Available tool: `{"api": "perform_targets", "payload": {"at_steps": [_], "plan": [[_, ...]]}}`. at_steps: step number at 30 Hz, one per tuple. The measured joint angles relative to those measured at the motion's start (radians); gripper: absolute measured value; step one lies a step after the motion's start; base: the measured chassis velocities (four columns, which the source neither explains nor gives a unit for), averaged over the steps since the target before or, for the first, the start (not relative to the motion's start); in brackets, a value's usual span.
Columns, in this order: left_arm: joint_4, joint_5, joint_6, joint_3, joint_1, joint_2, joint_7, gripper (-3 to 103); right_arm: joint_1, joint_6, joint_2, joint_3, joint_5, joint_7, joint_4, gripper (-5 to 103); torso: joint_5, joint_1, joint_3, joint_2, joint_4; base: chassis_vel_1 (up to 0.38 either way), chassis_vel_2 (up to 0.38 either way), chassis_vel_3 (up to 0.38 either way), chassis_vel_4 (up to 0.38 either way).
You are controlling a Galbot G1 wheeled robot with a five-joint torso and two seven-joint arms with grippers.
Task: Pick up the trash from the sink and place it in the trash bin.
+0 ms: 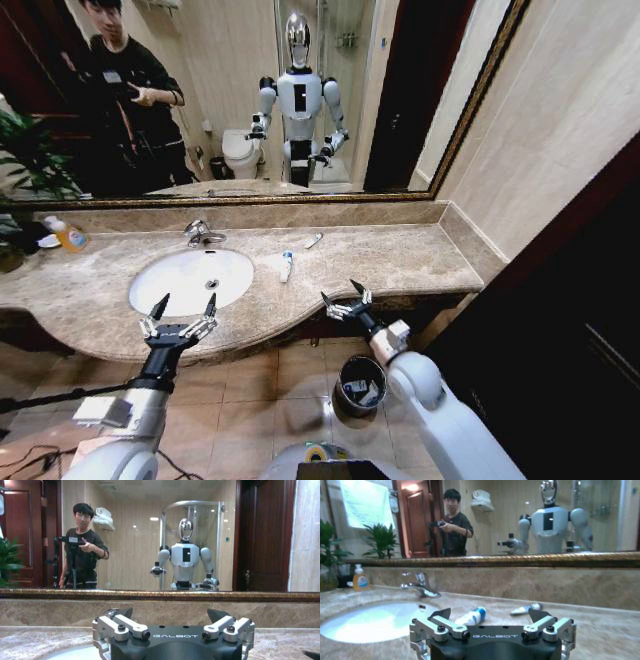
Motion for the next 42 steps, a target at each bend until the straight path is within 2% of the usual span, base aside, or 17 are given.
{"api": "perform_targets", "payload": {"at_steps": [9,21,27,34,42], "plan": [[0.0,0.0,0.0,0.0,0.0,0.0,0.0,100,0.228,-0.053,0.1,-0.16,0.026,0.029,-0.167,100,-0.0003,0.0,0.0,0.0,0.0,0.0,0.0,0.0,0.0],[0.0,0.0,0.0,0.0,0.0,0.0,0.0,100,0.392,-0.101,0.265,-0.261,-0.005,0.118,-0.347,100,-0.0003,0.0,0.0,0.0,0.0001,0.0,0.0,0.0,0.0],[0.0,0.0,0.0,0.0,0.0,0.0,0.0,100,0.425,-0.105,0.292,-0.266,-0.033,0.123,-0.421,100,-0.0002,0.0,0.0,0.0,0.0,0.0,0.0,0.0,0.0],[0.0,0.0,0.0,0.0,0.0,0.0,0.0,100,0.442,-0.17,0.315,-0.273,-0.04,0.199,-0.467,100,0.0,0.0,0.0,0.0,-0.0001,0.0,0.0,0.0,0.0],[0.0,0.0,0.0,0.0,0.0,0.0,0.0,100,0.47,-0.195,0.343,-0.274,-0.052,0.23,-0.536,100,0.0,0.0,0.0,0.0,-0.0001,0.0,0.0,0.0,0.0]]}}
